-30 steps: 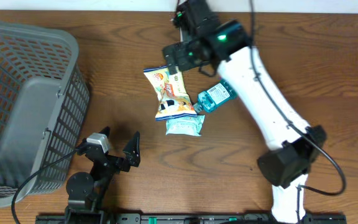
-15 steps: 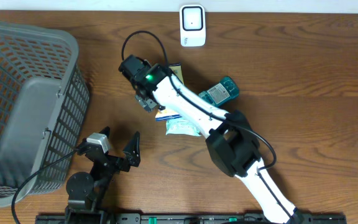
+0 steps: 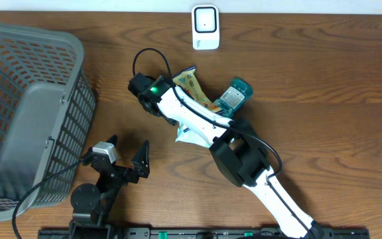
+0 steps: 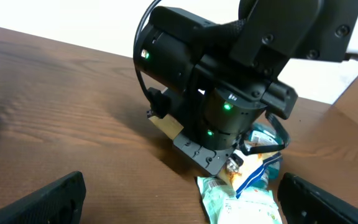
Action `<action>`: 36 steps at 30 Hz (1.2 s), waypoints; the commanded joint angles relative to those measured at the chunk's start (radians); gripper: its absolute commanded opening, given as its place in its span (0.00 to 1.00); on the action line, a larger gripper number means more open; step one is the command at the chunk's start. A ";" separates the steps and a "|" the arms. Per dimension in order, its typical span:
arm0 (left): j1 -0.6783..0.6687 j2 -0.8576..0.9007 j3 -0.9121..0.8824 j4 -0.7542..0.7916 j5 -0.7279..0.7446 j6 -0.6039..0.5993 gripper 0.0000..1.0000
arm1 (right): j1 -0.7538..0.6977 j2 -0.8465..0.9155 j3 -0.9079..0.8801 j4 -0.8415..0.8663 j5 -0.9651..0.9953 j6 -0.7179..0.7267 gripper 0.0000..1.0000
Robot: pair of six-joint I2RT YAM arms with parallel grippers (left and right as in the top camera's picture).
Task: Scan the item barcode
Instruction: 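Reach the right gripper to the snack bag with red '20' label, then grasp the snack bag with the right gripper and pull it right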
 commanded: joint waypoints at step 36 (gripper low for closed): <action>-0.004 -0.005 -0.027 -0.014 0.006 -0.002 0.99 | -0.475 -0.285 -0.299 -0.506 -1.834 -0.764 0.01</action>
